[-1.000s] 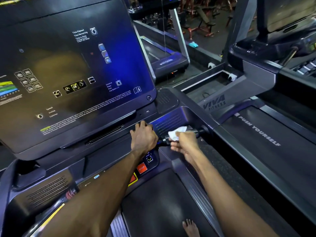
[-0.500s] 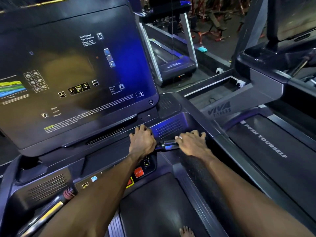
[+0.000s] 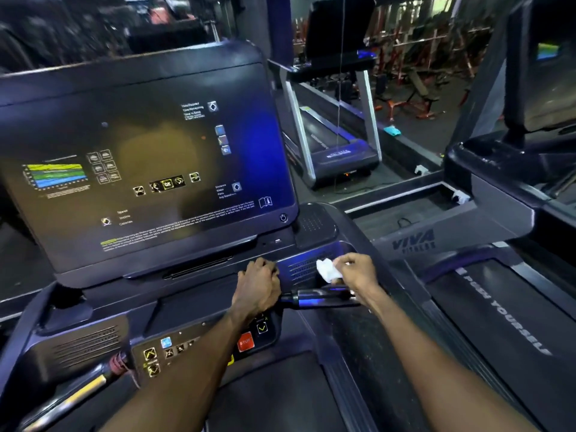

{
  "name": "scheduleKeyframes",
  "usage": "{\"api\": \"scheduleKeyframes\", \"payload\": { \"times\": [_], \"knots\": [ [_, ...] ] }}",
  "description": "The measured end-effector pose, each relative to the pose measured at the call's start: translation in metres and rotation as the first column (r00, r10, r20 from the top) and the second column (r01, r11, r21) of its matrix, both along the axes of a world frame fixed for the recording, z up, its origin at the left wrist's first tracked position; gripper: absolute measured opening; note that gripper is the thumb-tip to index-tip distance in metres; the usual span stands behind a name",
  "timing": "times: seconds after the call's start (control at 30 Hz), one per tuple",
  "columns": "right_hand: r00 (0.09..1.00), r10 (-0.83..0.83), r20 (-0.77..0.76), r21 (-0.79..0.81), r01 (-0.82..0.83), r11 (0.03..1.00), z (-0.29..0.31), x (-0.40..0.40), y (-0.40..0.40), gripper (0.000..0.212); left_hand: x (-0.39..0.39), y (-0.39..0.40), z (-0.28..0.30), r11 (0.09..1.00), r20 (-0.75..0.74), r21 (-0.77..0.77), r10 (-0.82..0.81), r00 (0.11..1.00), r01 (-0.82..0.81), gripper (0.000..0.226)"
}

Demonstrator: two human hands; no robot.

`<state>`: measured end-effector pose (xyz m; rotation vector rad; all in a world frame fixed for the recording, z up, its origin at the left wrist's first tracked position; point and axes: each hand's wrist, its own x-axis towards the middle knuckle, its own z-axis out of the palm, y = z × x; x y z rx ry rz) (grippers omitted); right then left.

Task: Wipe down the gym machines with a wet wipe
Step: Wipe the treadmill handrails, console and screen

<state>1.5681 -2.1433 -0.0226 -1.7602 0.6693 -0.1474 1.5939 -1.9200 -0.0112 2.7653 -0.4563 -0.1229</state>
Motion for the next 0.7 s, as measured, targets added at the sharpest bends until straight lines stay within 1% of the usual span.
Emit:
{"api": "scheduleKeyframes", "payload": {
  "times": [0.03, 0.07, 0.1, 0.17, 0.23, 0.27, 0.37, 0.4, 0.43, 0.5, 0.53, 0.6, 0.67, 0.7],
  "knots": [
    [1.0, 0.004, 0.025, 0.156, -0.008, 0.988, 0.002, 0.007, 0.007, 0.018, 0.0, 0.001, 0.0, 0.999, 0.004, -0.039, 0.034, 0.999, -0.034, 0.024],
    [0.999, 0.02, 0.049, 0.267, -0.033, 0.963, 0.004, 0.014, 0.014, 0.021, 0.001, 0.002, -0.002, 0.995, 0.013, -0.08, 0.058, 0.998, -0.056, 0.024],
    [0.997, 0.04, 0.069, 0.32, -0.06, 0.945, 0.005, 0.02, 0.02, 0.022, 0.002, 0.004, -0.004, 0.99, 0.017, -0.119, 0.079, 0.997, -0.076, 0.023],
    [0.991, 0.07, 0.111, 0.323, -0.102, 0.941, 0.008, 0.032, 0.033, 0.026, 0.002, 0.011, -0.008, 0.974, 0.014, -0.197, 0.12, 0.993, -0.115, 0.021],
    [0.986, 0.067, 0.151, 0.267, -0.106, 0.958, 0.006, 0.047, 0.044, 0.031, 0.004, 0.019, -0.009, 0.95, 0.018, -0.266, 0.172, 0.985, -0.161, 0.019],
    [0.989, 0.053, 0.14, 0.229, -0.085, 0.97, 0.009, 0.05, 0.05, 0.028, 0.005, 0.023, -0.01, 0.939, 0.022, -0.293, 0.193, 0.981, -0.178, 0.018],
    [0.985, -0.094, 0.144, 0.183, 0.067, 0.981, 0.017, 0.064, 0.067, 0.023, 0.011, 0.039, -0.007, 0.924, -0.006, -0.312, 0.231, 0.973, -0.222, 0.02],
    [0.978, -0.139, 0.155, 0.111, 0.123, 0.986, 0.02, 0.066, 0.073, 0.018, 0.013, 0.045, -0.008, 0.924, -0.009, -0.308, 0.236, 0.972, -0.227, 0.023],
    [0.974, -0.159, 0.159, -0.001, 0.161, 0.987, 0.022, 0.067, 0.078, 0.012, 0.015, 0.051, -0.008, 0.925, -0.009, -0.301, 0.242, 0.97, -0.234, 0.024],
    [0.973, -0.126, 0.195, -0.185, 0.162, 0.969, 0.02, 0.074, 0.087, 0.007, 0.019, 0.064, -0.009, 0.926, -0.013, -0.299, 0.239, 0.971, -0.232, 0.023],
    [0.971, -0.088, 0.221, -0.23, 0.139, 0.963, 0.017, 0.079, 0.093, 0.009, 0.022, 0.072, -0.011, 0.928, -0.015, -0.302, 0.226, 0.974, -0.22, 0.023],
    [0.964, 0.004, 0.267, -0.253, 0.066, 0.965, 0.011, 0.084, 0.105, 0.014, 0.025, 0.082, -0.011, 0.936, -0.017, -0.301, 0.184, 0.983, -0.181, 0.022],
    [0.965, 0.116, 0.234, -0.283, -0.046, 0.958, 0.005, 0.085, 0.122, 0.015, 0.028, 0.094, -0.01, 0.943, -0.045, -0.298, 0.139, 0.989, -0.146, 0.022],
    [0.964, 0.185, 0.193, -0.298, -0.122, 0.947, 0.005, 0.084, 0.131, 0.015, 0.031, 0.101, -0.009, 0.943, -0.07, -0.303, 0.126, 0.99, -0.141, 0.022]
  ]
}}
